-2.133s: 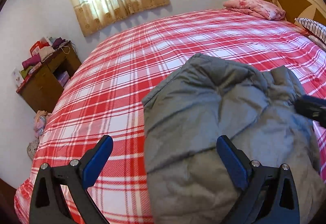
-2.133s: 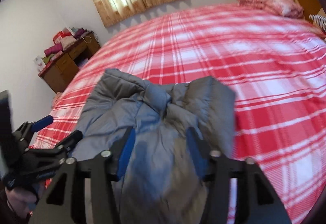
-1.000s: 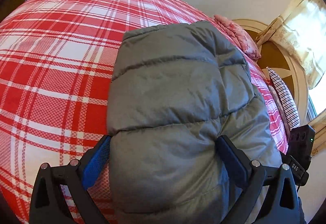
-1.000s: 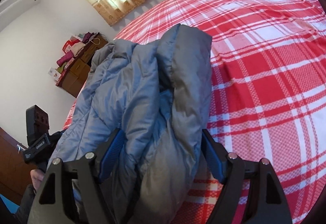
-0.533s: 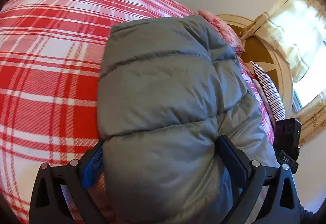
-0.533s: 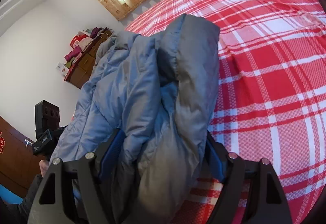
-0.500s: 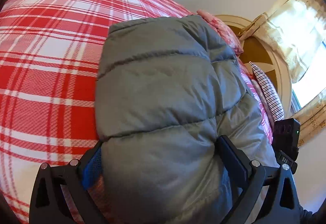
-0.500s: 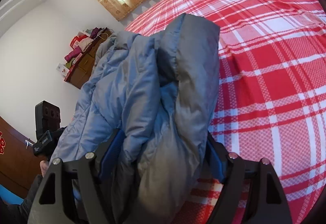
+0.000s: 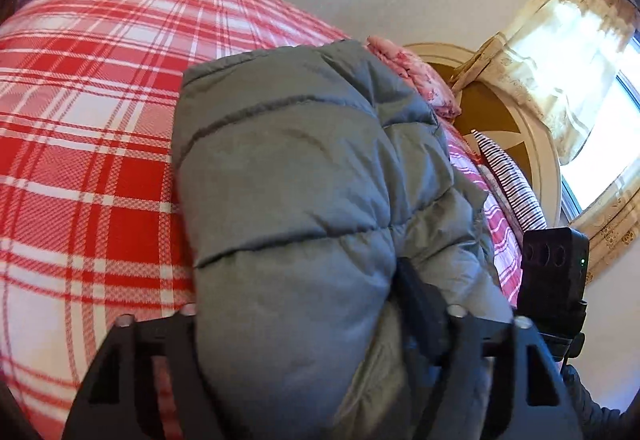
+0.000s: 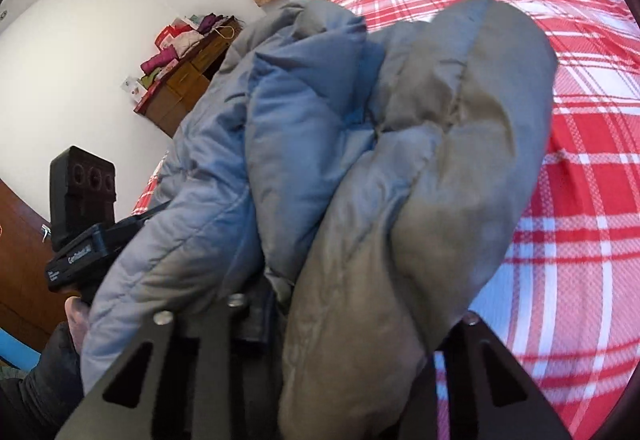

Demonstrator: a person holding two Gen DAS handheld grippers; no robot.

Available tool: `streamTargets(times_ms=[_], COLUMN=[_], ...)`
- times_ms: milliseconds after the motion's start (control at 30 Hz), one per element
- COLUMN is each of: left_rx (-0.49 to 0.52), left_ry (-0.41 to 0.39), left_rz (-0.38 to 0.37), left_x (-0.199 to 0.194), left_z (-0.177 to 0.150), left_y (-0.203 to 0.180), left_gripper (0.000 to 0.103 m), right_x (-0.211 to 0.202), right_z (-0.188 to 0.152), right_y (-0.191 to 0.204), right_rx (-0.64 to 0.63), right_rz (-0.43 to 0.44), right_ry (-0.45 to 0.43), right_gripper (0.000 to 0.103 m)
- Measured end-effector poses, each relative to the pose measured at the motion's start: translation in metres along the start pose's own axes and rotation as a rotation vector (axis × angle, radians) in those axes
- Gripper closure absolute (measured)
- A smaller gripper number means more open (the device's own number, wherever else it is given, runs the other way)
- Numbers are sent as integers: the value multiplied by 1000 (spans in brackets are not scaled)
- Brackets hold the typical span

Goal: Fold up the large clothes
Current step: 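Carry the lifted jacket bundle with both tools toward the bed corner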

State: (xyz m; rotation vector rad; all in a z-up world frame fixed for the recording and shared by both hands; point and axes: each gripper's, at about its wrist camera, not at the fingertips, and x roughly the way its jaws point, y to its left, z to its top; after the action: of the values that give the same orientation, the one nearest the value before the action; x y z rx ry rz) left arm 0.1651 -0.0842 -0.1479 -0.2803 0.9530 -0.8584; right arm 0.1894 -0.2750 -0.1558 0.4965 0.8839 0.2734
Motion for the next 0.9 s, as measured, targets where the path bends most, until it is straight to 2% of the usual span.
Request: streamTargets(times_ms=[67,233,367,533,767,900], left_rx=[4,9,38,-2,-52,-86], left_ry=[-22,-62,-121,-189,-286,-333], left_rz=[5,24,73,121,271,423], left_x=[-10,-35,-70,-113,-183,-220], left_z=[-3,-6,-12,-18,-21,-14], left_y=[-6,-14,-19,-2,42,75], left_gripper=[42,42,42,42,42,42], right_x=[-8,-28,-37,-29,14,55], right_z=[-4,-10,-13,-13,-4,4], right_y=[7,25,48,86,155,201], right_rx=[-2,-15,-57,-126,-244,-299], right_rz=[17,69,105,173,286,368], right_ry=[-12,-48,-64,-50,-9,29], right_gripper=[75,76,76,76,77,78])
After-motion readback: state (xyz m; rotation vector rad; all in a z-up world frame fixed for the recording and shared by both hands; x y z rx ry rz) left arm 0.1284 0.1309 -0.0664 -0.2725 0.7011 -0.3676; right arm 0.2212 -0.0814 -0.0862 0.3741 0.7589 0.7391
